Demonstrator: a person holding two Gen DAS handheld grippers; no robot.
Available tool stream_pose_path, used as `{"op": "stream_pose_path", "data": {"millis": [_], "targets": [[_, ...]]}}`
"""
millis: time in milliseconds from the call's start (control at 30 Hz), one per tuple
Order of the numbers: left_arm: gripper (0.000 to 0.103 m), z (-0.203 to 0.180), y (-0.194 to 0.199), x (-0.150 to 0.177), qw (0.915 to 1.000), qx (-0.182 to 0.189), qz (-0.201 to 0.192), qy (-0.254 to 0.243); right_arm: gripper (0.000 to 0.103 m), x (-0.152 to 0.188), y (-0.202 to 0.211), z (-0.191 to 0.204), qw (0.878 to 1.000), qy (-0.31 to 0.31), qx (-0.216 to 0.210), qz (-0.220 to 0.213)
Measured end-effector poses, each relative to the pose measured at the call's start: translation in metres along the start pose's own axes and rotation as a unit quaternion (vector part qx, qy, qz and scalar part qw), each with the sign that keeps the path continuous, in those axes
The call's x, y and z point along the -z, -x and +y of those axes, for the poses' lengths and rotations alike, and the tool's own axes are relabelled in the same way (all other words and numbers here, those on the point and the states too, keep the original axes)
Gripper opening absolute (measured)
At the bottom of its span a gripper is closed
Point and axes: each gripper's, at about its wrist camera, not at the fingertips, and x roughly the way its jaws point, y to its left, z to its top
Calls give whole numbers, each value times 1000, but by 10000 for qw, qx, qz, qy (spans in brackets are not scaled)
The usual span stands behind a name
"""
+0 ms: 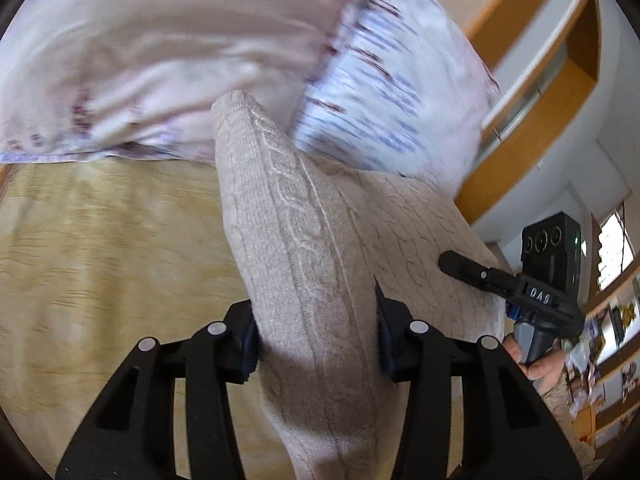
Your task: Fold small clothes
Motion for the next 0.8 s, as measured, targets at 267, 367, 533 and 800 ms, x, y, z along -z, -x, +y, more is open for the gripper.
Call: {"op": "stream_pose_path", "data": {"millis": [267, 367, 533, 800], "targets": [[60, 79, -11, 12, 9921, 125, 229, 1228, 43, 7, -41, -24, 9971, -604, 258, 393], [71, 78, -1, 12, 9935, -29, 87, 1134, 43, 5, -19, -31, 9971, -704, 246, 130], [76, 83, 9, 19, 9914, 6, 92, 1303, 43, -1, -19, -44, 9935, -1128, 84, 107], [79, 75, 2, 19, 9940, -254, 91, 1059, 11, -19, -32, -13, 9968, -295, 662, -330]]}}
